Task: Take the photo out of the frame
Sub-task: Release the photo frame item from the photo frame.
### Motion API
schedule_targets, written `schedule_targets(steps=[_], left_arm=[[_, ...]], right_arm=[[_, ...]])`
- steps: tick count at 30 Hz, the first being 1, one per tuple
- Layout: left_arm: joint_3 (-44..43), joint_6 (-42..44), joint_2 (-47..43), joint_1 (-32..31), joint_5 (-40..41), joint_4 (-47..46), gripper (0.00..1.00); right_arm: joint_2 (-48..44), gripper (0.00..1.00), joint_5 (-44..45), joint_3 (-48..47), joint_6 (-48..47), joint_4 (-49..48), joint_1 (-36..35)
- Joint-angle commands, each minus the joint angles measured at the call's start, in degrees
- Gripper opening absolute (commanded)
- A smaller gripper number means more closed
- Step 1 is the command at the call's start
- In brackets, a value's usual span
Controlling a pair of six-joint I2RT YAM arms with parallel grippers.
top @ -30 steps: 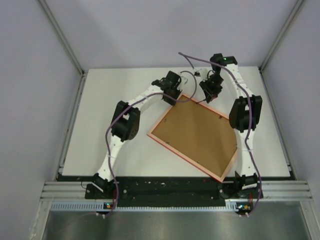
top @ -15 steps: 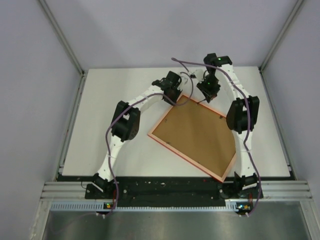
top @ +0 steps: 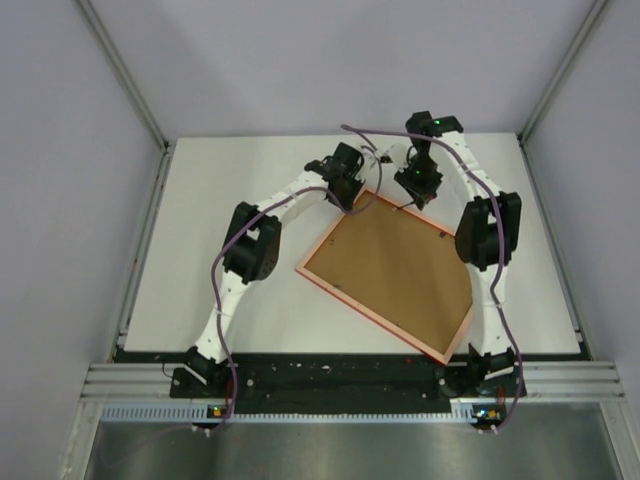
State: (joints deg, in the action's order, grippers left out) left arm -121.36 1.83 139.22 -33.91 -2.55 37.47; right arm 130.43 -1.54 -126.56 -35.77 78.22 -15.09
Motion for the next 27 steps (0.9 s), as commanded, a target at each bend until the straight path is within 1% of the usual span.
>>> schedule_targets(steps=[1,4,7,11,13,14,15,16,18,19,21,24,26,27], left_arm=[[1.9,1.2,-2.6,-1.9,-2.4,5.2,0.00],[3.1,1.3,-4.7,-1.7,-3.7,3.8,0.03],[4.6,1.4,-6.5,-1.7,-2.4,1.9,0.01],[4.2,0.0,-6.3,-1.5,0.2,4.5,0.00],[4.2,-1.5,-6.6,-1.2,-0.9,6.6,0.01],[4.3,-1.6,-7.0,-1.0,-1.7,7.7,0.10],[4.4,-1.6,-7.6,-0.7,-2.4,8.2,0.21],[4.5,-3.5,-8.5,-0.6,-2.7,8.2,0.35],[6.2,-3.8,-11.2,-0.1,-3.3,6.0,0.54],[6.8,-3.8,-12.9,0.1,-3.3,4.4,0.62],[7.5,-2.9,-15.9,0.5,-4.0,1.4,0.71],[6.4,0.4,-20.0,1.0,-6.3,-2.0,0.81],[2.3,3.0,-20.1,1.2,-9.9,-0.2,0.82],[0.6,3.9,-20.4,1.1,-13.5,0.6,0.82]], right_arm=[[-2.6,0.00,-5.8,-4.8,-0.5,8.0,1.2],[-4.7,0.00,-12.9,-6.1,-0.1,7.9,4.1],[-7.0,0.00,-19.5,-4.6,0.2,7.8,7.1],[-10.0,0.00,-26.7,-1.8,1.2,6.3,11.5],[-11.2,0.00,-30.8,0.4,1.6,5.7,12.6],[-11.9,0.00,-32.7,1.7,1.7,5.2,13.0],[-12.6,0.00,-34.0,3.6,1.8,4.6,13.2],[-13.5,0.00,-35.3,5.9,2.0,3.5,13.3],[-15.5,0.00,-36.7,10.1,2.5,0.9,13.6],[-16.1,0.00,-37.3,11.5,2.4,0.3,13.8],[-17.0,0.00,-39.5,14.1,1.9,-0.3,14.2],[-17.6,0.00,-42.4,16.0,0.5,0.9,14.8],[-17.5,0.00,-44.9,16.4,-2.7,4.3,14.8],[-17.2,0.00,-46.4,16.2,-4.9,6.9,14.9]])
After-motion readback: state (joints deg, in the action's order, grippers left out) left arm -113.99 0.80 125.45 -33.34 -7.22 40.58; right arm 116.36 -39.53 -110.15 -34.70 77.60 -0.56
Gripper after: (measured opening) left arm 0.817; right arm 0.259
